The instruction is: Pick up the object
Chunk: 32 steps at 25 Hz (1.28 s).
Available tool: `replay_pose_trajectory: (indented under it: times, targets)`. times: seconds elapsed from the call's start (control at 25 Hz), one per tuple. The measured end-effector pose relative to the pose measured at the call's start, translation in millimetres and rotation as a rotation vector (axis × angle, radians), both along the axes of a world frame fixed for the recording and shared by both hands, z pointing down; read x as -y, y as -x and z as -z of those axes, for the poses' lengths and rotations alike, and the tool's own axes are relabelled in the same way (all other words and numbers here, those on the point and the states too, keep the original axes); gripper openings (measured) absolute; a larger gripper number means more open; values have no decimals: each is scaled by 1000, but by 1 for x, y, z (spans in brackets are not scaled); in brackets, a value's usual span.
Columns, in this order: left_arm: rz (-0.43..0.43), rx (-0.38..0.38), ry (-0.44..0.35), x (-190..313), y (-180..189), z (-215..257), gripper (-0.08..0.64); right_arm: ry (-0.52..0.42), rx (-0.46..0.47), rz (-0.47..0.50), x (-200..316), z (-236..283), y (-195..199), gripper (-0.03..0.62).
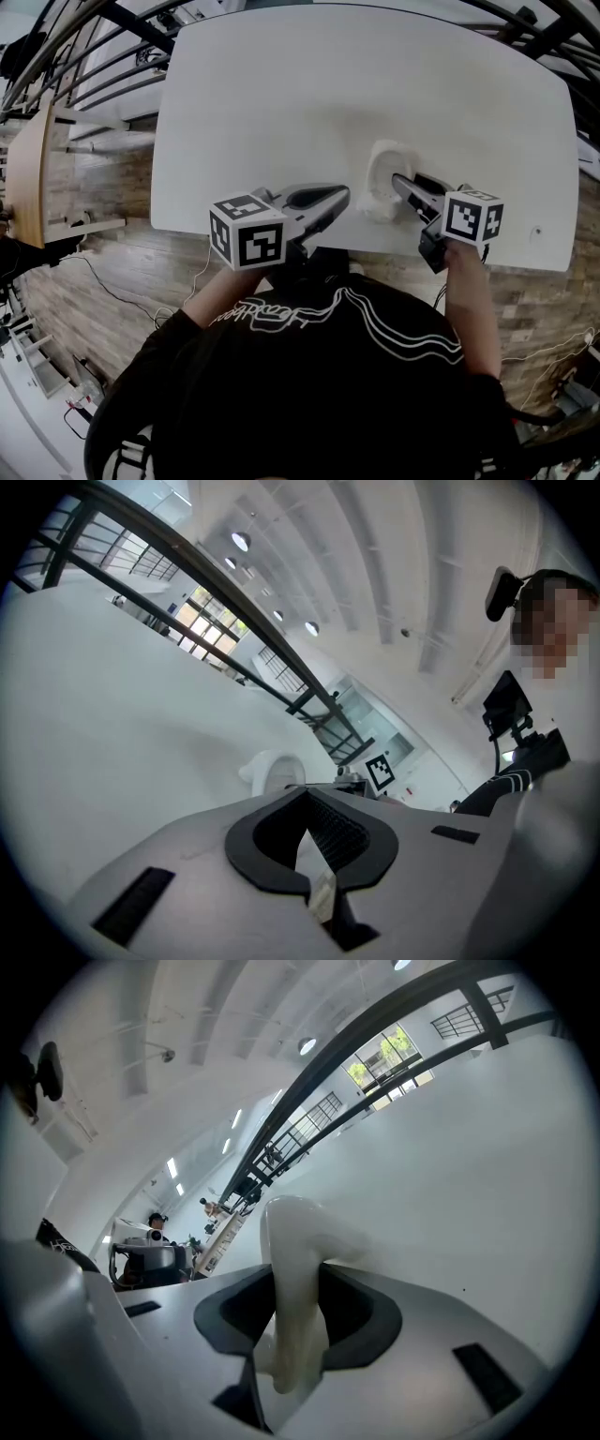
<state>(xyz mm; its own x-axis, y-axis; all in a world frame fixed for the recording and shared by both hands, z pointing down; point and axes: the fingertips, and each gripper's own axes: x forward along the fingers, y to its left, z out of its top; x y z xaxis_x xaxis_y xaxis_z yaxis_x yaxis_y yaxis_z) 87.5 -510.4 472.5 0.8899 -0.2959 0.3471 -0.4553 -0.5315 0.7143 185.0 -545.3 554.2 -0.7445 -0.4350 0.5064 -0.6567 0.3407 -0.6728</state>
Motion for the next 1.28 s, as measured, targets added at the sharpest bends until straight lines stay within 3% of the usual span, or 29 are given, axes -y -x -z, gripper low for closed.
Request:
replay_pose_trajectory:
  times: [0.36, 0.72, 1.12, 1.28]
  targets:
    - [14, -11, -28, -22, 4, 18, 6, -72, 59, -6, -21, 29, 6, 132]
    - [50, -33, -88, -49, 10, 52, 6, -208, 112, -23, -55, 96, 4, 132]
    - [55, -59, -190, -119, -10, 98, 6, -371, 127, -13, -130, 168, -16, 132]
    - [54, -69, -236, -172, -26, 111, 6, -420, 135, -12, -189, 184, -32, 132]
